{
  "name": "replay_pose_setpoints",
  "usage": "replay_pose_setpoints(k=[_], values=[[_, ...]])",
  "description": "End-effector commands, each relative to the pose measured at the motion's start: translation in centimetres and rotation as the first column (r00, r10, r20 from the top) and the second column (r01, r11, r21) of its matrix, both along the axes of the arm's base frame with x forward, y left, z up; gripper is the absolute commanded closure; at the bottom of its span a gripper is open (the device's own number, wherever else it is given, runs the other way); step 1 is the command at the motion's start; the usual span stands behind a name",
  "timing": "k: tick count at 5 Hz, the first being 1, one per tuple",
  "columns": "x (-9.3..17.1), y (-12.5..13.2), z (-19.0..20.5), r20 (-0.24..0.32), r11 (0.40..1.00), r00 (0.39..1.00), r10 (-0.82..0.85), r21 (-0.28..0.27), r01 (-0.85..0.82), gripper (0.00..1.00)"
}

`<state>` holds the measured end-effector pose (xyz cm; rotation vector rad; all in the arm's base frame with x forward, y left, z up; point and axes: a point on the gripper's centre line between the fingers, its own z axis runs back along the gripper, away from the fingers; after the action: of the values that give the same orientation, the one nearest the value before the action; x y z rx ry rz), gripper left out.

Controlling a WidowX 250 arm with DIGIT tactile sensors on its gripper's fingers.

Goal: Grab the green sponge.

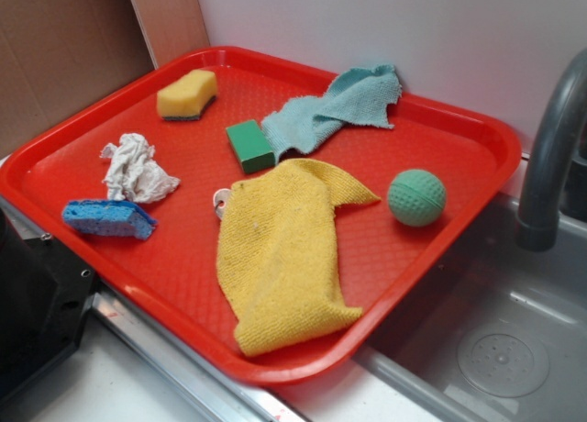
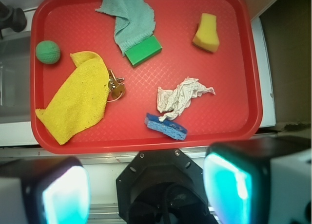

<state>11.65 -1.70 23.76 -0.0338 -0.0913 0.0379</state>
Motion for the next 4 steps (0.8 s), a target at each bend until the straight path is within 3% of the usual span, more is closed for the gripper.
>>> replay_pose_setpoints(k=[1,2,3,4], values=[[0.0,0.0,0.0,0.0,1.0,1.0,0.0,0.0,0.0,0.0],[4.5,5.0,-5.0,-0.088,0.976,0.982,0.167,0.157,-0.152,0.0],[9.5,8.9,-7.7,-0.038,0.961,0.98,0.194,0.208,-0.182,0.0],[12.6,11.7,-11.2,-0.03,0.963,0.991,0.13,0.243,-0.119,0.0]])
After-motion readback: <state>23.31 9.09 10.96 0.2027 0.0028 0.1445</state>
